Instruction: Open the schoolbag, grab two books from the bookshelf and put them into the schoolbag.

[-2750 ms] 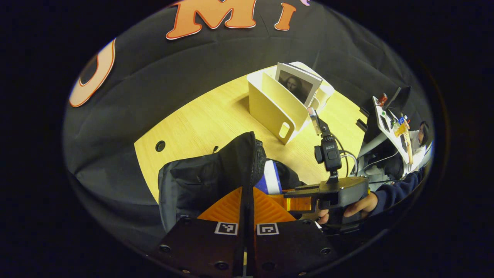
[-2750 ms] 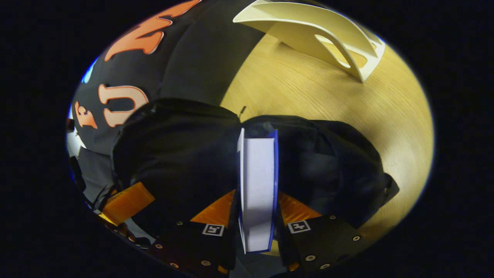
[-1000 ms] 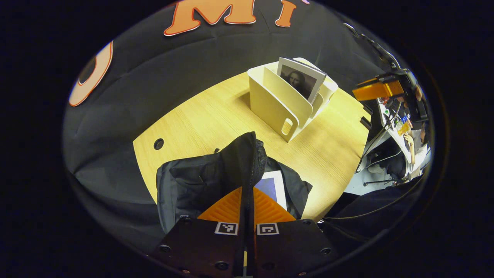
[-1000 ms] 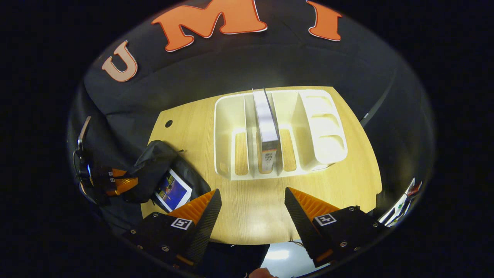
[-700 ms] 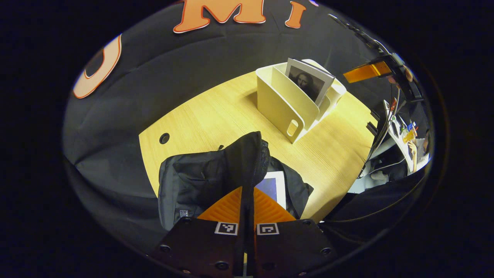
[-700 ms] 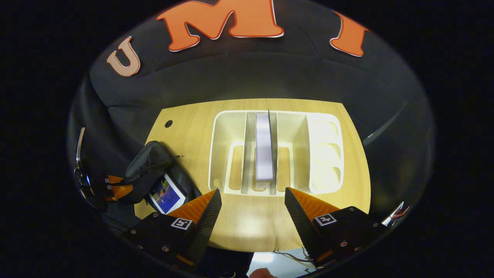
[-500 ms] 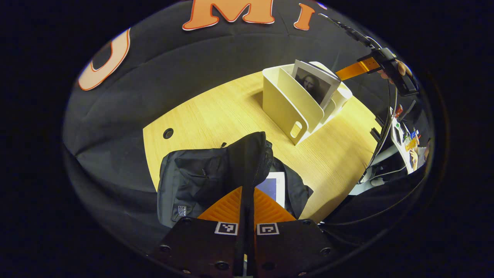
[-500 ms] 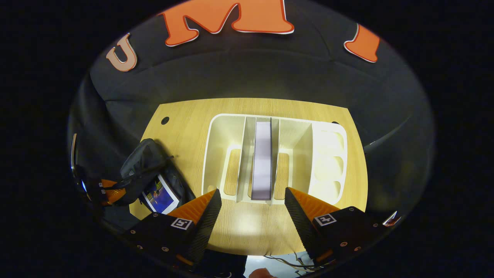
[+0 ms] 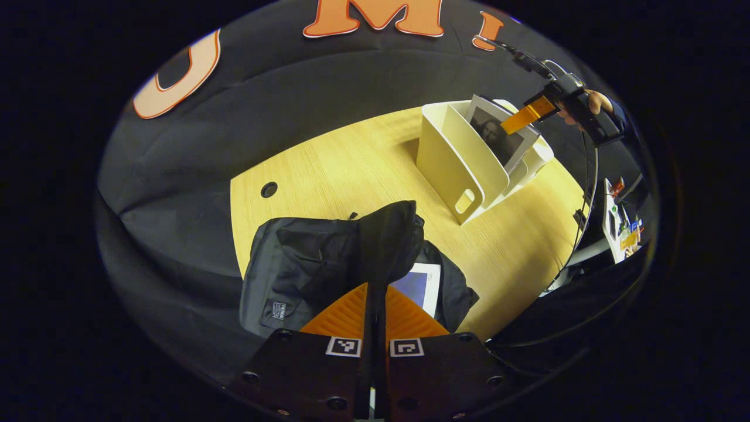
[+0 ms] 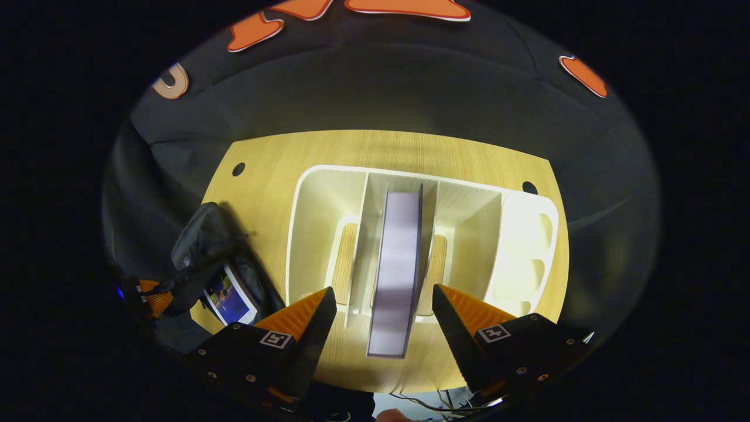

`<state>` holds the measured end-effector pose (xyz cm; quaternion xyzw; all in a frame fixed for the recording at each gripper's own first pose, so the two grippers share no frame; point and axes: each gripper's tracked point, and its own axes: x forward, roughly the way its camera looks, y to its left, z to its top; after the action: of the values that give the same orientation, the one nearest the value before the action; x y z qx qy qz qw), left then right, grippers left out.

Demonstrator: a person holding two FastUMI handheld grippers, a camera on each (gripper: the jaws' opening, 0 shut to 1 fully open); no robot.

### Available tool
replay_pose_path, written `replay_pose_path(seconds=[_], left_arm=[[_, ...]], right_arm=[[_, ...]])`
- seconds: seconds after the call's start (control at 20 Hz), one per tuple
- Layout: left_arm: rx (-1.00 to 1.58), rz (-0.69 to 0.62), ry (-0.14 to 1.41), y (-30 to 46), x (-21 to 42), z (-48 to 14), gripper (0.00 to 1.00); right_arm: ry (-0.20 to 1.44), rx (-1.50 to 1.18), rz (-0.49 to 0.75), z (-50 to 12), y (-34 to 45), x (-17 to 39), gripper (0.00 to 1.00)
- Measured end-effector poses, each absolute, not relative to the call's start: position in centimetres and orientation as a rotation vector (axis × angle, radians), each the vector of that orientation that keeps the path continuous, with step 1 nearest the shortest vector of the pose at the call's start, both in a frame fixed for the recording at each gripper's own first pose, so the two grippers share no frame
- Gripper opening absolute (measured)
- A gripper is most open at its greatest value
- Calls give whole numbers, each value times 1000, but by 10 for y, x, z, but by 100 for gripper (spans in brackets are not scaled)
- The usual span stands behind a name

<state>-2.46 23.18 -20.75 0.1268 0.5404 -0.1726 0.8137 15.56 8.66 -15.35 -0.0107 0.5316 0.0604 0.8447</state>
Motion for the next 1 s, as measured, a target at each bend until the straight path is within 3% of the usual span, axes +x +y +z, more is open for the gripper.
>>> replay_pose_path(seconds=[0.25,0.35,0.4,0.5,0.55,0.6,0.65,1.0], left_arm=[[255,-343,1164,229,-22,-211,4],[250,-342,1165,229,-23,-211,4],[250,-340,1164,229,-22,-211,4],[252,-343,1162,231,-21,-212,4],[254,-349,1161,232,-21,-210,4],[254,-353,1159,232,-21,-210,4],[256,-363,1158,233,-22,-211,4],[269,-423,1135,235,-21,-209,4]], right_arm=[[1184,-18,117,-173,83,171,99],[1211,-35,96,-183,81,173,92],[1223,-35,78,-186,79,173,65],[1242,-17,37,-185,78,172,41],[1248,-10,19,-186,76,170,40],[1248,-3,9,-185,77,168,46],[1246,4,1,-182,77,166,39],[1198,31,-37,-158,77,135,37]])
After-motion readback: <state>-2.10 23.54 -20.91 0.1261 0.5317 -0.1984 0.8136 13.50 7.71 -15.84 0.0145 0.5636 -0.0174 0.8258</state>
